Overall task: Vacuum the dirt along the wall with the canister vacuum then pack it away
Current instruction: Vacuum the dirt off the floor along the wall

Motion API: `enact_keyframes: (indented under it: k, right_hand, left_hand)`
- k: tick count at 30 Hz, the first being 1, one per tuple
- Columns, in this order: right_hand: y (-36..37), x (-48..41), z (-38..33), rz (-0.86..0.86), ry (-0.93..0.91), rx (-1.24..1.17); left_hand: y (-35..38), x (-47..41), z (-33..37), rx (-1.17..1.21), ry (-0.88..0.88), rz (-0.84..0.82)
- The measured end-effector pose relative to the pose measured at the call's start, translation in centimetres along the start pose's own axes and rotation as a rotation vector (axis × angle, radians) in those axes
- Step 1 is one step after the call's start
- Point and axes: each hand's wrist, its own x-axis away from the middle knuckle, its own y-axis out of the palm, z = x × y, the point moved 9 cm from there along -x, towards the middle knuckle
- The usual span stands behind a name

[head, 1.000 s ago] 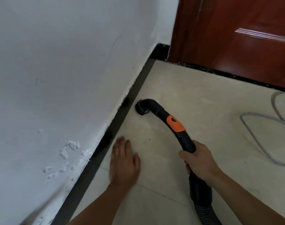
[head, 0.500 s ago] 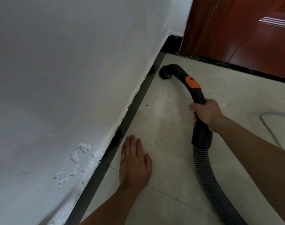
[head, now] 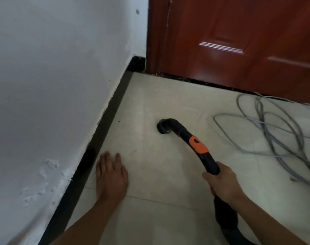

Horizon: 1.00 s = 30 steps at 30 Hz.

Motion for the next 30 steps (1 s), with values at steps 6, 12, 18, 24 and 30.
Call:
enact_keyframes:
  k: [6, 12, 18, 24, 30]
  right_hand:
    - [-6.8, -0.3, 5.8, 0.206, 0.202, -0.254]
    - [-4.3, -1.7, 3.3, 0.140, 0.204, -0.369]
    - [2.0, -0.8, -0.5, -0.135, 0.028, -0.177]
    - [5.2, -1.5, -4.8, -0.324, -0.081, -0.084]
    - [10.9, 3.1, -5.6, -0.510, -0.161, -0.022]
  left_hand:
    - [0.9, 1.1, 2.9, -0.022, 0.069, -0.064]
    - [2.2, 1.9, 4.2, -0.050, 0.055, -0.067]
    - [1.7, 2.0, 4.2, -0.046, 0.043, -0.083]
    - [0.3, 5.6, 0.4, 0.021, 0.121, -0.089]
    - [-1.7, 11.3, -4.5, 0.078, -0.033, -0.011]
